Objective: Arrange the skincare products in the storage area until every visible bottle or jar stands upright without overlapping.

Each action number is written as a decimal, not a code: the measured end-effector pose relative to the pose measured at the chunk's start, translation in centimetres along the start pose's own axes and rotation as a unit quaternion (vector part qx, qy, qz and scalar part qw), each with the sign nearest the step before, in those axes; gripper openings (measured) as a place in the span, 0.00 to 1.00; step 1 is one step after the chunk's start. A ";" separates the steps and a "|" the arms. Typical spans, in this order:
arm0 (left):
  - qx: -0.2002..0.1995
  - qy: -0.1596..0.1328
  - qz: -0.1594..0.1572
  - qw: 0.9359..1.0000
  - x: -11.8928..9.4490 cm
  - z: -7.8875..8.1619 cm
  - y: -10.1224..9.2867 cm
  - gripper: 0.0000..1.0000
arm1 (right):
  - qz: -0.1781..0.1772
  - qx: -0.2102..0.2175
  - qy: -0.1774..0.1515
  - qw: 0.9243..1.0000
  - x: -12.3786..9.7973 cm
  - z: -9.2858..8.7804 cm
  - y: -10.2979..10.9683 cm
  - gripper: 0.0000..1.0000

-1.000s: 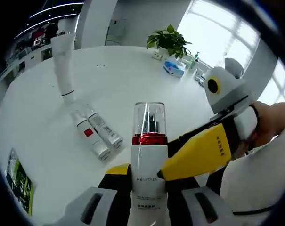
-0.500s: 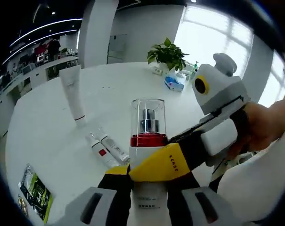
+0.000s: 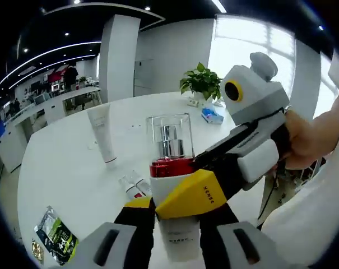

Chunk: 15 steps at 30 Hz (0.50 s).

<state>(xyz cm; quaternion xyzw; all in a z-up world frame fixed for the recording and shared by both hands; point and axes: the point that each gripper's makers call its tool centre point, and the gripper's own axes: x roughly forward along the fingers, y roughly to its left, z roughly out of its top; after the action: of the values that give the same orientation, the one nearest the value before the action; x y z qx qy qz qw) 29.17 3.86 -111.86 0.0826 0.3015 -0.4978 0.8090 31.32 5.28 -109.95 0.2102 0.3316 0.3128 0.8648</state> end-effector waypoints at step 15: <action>-0.085 -0.026 0.026 0.996 -3.1 -2.0 2.7 0.42 | -0.020 -0.122 0.021 0.992 -2.5 2.1 -3.2 0.24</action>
<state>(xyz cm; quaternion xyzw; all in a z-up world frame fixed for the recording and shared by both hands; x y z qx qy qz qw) 29.67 8.42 -112.16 0.0087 0.3189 -0.4512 0.8334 32.63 1.00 -109.20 0.0898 0.3129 0.3382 0.8830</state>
